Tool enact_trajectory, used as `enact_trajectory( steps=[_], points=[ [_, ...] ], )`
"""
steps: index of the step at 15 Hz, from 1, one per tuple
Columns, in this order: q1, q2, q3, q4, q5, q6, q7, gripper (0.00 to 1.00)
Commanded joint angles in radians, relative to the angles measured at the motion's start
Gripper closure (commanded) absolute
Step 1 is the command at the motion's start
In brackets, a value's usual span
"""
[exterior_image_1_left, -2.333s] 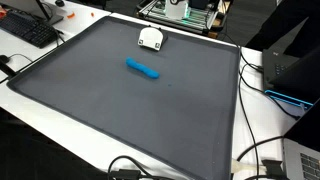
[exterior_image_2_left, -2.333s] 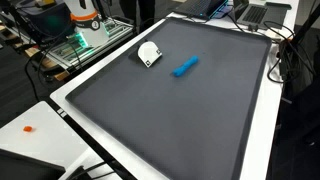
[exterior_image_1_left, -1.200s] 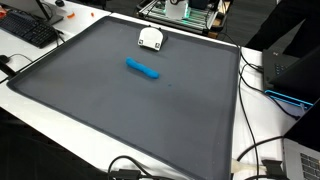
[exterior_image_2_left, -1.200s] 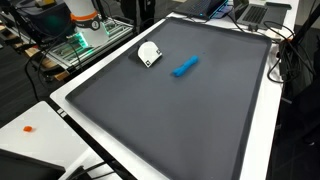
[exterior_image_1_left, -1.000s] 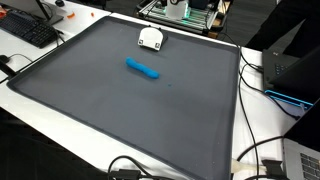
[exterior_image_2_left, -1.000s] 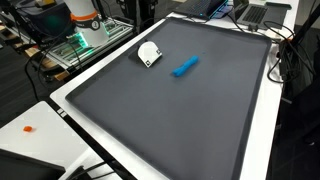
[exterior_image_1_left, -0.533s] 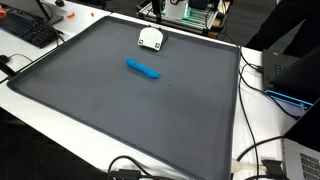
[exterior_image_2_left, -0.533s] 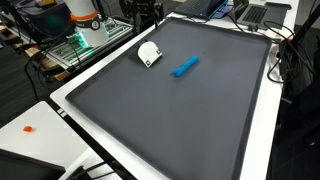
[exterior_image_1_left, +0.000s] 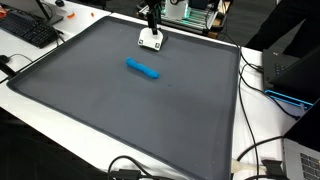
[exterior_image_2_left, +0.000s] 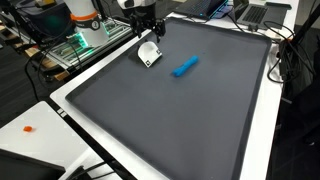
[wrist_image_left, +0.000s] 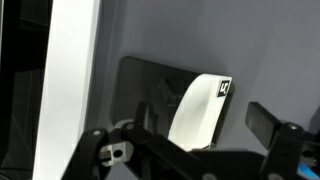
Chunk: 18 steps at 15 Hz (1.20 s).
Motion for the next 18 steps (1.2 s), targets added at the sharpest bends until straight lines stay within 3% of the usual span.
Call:
enact_trajectory(
  steps=[1,10,18],
  points=[
    [0.029,0.045,-0.029,-0.014,-0.014,0.085,-0.006,0.00],
    [0.033,0.091,-0.059,-0.028,-0.165,0.202,0.047,0.00],
    [0.047,0.094,-0.068,-0.020,-0.074,0.184,0.073,0.01]
  ],
)
